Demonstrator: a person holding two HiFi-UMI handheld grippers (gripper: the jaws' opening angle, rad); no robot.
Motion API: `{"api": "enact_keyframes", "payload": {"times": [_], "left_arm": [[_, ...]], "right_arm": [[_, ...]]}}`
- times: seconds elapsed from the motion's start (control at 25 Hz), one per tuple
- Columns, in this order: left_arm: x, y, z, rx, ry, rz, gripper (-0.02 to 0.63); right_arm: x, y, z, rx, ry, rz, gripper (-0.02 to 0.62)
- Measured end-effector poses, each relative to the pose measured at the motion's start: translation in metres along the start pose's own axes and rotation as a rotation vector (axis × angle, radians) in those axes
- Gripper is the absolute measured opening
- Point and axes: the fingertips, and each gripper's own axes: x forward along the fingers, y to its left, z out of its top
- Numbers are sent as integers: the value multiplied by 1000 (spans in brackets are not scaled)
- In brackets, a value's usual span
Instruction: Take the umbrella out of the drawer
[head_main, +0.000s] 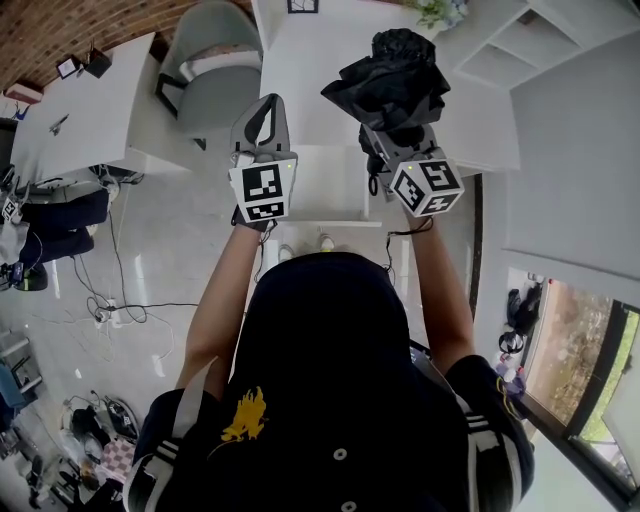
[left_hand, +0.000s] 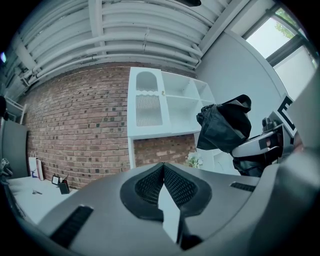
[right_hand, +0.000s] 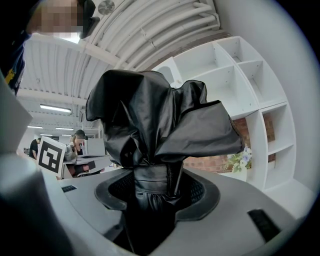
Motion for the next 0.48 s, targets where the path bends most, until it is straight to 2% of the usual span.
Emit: {"api": "enact_keyframes", "payload": {"times": [0.48], "left_arm": [[-2,4,11,0,-25,-1,17]], "right_arm": [[-2,5,17,-17,-34,1,249]]}}
